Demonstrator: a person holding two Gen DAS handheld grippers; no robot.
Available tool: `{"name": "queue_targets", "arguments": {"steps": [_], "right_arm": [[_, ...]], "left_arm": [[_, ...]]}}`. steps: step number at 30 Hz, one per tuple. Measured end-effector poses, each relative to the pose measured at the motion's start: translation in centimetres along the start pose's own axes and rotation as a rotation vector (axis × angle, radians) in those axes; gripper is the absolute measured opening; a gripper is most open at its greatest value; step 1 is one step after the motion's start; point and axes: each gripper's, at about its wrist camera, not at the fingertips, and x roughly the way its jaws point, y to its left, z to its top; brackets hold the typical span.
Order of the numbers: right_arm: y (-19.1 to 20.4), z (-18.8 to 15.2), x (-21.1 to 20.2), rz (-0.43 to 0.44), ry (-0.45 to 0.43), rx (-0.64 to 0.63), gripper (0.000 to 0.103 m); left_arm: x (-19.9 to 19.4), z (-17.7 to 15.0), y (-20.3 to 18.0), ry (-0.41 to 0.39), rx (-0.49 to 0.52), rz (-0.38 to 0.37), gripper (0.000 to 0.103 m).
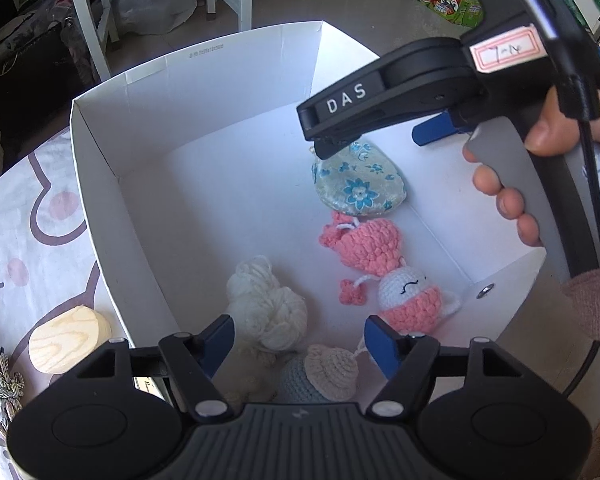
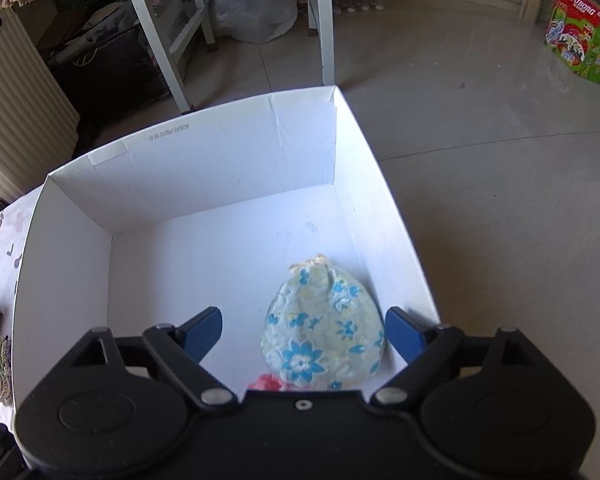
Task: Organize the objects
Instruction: 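Carry the pouch and doll over the white box with both tools and release, then withdraw both tools from the box back over the remaining toys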
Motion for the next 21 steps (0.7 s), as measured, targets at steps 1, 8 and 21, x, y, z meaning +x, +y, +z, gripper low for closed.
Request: {"name": "queue_targets", "arguments": {"steps": [1,8,21], "right_arm": [[0.0,-0.1,-0.1,0.001,0.004,-0.006,0.089],[-0.3,-0.4,-1.1,0.017,-0.001,-0.003,0.089],[-0.2,-1.6,-5.3,0.021,-0.023,0.018,0.089]], "left_arm": [[-0.1,0.0,0.0,-0.001,0.001,0.000,0.072],[-0.6,-0.1,-0.2,-0.009,0.001,0.009,0.072],[-4.6,-0.3,-0.4,-0.057,0.024,0.036,0.072]]}}
